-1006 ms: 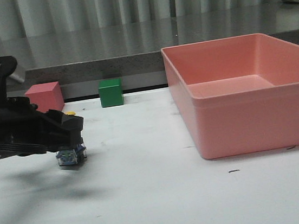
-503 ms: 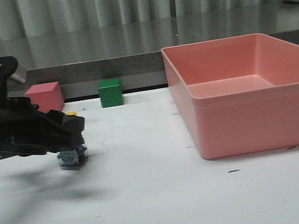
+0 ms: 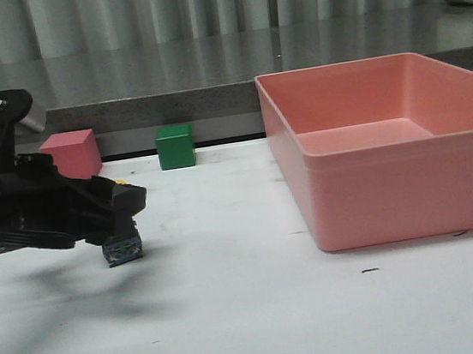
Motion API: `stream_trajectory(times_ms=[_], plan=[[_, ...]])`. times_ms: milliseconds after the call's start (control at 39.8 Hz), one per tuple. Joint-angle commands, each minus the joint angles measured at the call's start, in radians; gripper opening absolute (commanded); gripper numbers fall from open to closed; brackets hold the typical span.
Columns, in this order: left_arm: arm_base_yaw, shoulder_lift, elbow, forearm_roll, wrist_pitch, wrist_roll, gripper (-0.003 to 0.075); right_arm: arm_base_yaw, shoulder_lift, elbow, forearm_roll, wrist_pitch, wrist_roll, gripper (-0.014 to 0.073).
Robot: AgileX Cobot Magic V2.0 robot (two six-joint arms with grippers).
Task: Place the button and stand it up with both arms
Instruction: 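Open the left gripper and raise it away from the standing button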
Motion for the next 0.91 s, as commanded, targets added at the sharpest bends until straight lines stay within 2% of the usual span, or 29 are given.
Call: stream_trajectory(times_ms=[0, 176, 528, 604, 880], plan=[[0.003, -0.046, -0.020, 0.000, -0.082, -0.003, 0.0468, -0.006, 0.006, -0.027, -0.018, -0.087, -0.009, -0.0069], [0.003, -0.118, -0.020, 0.077, -0.046, -0.003, 0.0468, -0.006, 0.006, -0.027, -0.018, -0.087, -0.009, -0.0069], [-0.001, -0.393, -0.020, 0.078, 0.235, -0.012, 0.0442, -0.006, 0.006, -0.027, -0.018, -0.087, -0.009, -0.0069], [-0.011, -0.448, -0.020, 0.078, 0.308, -0.015, 0.0389, -0.006, 0.006, -0.027, -0.018, -0.087, -0.009, -0.0069], [-0.056, -0.665, -0.020, 0.078, 0.529, -0.015, 0.0070, -0.006, 0.006, -0.027, -0.018, -0.087, -0.009, -0.0069]])
